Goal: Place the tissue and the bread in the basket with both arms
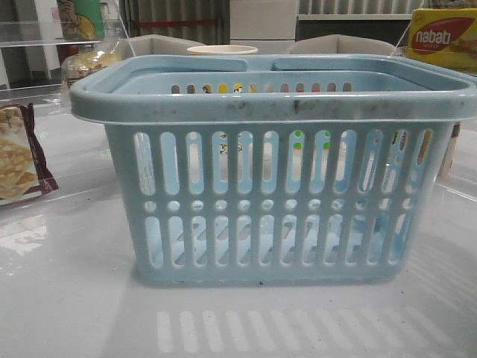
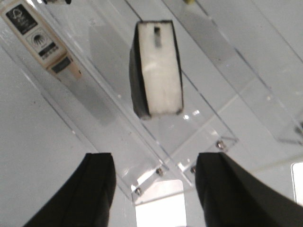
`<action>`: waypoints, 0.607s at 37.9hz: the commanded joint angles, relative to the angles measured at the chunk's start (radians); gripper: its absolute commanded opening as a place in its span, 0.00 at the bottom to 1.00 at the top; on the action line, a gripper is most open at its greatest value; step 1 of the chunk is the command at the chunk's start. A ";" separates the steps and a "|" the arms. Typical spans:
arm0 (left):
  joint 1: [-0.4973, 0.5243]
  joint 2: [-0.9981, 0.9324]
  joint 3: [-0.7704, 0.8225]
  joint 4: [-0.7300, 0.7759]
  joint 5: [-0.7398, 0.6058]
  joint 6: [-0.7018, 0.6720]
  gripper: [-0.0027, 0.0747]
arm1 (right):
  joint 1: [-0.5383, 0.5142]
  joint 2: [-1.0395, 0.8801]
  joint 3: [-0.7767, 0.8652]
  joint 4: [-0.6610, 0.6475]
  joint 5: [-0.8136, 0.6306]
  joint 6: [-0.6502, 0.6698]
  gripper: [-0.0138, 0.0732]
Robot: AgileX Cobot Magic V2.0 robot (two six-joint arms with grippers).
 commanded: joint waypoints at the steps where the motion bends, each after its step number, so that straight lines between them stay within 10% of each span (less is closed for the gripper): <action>1: -0.007 0.011 -0.028 -0.005 -0.078 -0.008 0.74 | -0.006 0.013 -0.092 -0.019 -0.043 0.001 0.73; 6: -0.007 0.011 -0.028 -0.005 -0.078 -0.008 0.74 | -0.006 0.046 -0.125 -0.019 -0.073 0.001 0.69; 14: -0.007 0.011 -0.028 -0.007 -0.078 -0.008 0.74 | -0.006 0.046 -0.125 -0.019 -0.079 0.001 0.35; 23: -0.007 0.011 -0.028 -0.007 -0.078 -0.008 0.74 | 0.003 -0.020 -0.127 -0.018 -0.062 0.001 0.31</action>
